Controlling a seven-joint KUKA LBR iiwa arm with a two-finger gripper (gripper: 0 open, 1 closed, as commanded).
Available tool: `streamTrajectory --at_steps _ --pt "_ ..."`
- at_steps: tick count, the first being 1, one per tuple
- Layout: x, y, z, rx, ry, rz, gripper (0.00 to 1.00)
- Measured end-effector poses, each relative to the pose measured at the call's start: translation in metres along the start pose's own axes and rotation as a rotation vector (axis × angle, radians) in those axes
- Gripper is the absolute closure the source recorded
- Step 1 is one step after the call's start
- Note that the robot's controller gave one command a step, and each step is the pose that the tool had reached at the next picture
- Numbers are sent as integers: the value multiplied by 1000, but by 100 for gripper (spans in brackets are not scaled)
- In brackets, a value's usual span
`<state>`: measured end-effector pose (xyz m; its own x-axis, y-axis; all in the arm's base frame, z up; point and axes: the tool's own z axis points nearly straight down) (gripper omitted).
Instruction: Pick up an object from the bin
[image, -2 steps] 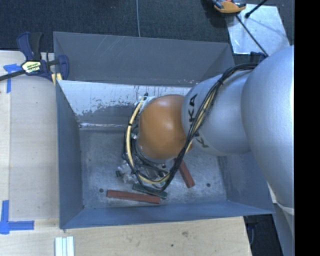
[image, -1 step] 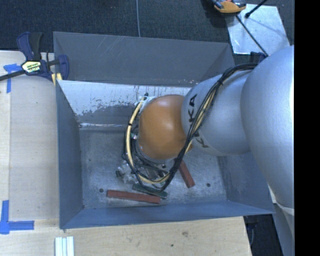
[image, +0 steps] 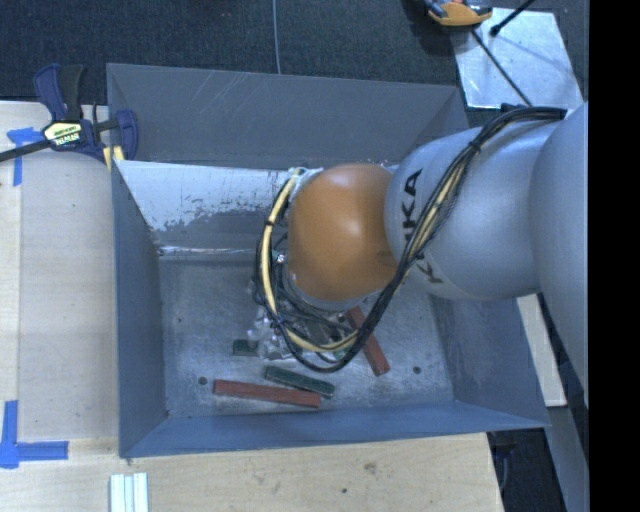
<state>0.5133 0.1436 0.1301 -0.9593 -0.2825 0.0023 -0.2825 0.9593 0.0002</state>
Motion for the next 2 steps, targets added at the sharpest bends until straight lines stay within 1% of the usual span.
streamTrajectory --at_steps 1,2 --pt "0 -3 26 0 -4 -13 0" --pt "-1 -4 34 0 -6 -16 0"
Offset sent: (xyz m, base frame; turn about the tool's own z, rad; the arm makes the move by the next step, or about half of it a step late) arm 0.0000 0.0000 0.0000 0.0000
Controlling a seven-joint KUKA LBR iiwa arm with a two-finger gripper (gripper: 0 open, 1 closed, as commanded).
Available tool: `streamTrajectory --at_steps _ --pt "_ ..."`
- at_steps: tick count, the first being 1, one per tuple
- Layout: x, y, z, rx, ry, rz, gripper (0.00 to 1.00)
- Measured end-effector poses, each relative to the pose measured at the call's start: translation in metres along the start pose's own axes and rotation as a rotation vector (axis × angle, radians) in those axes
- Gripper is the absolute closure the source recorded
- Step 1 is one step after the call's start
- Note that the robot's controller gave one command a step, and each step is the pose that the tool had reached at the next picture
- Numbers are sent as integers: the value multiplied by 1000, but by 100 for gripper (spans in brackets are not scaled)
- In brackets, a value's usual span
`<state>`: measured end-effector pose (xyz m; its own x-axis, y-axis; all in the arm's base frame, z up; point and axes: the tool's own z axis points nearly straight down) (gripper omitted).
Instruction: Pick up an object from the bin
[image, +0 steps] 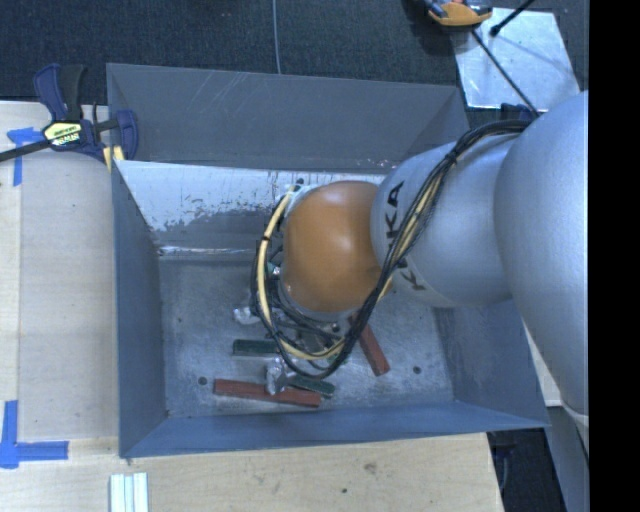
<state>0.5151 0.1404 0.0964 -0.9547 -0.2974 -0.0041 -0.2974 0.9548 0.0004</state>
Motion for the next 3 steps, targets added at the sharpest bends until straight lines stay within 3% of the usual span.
streamTrajectory --at_steps 1,2,3 --pt "-35 -10 18 -1 -26 -75 100" --pt "-35 -9 18 -2 -26 -75 100" --pt "-53 8 -178 0 3 -85 100"
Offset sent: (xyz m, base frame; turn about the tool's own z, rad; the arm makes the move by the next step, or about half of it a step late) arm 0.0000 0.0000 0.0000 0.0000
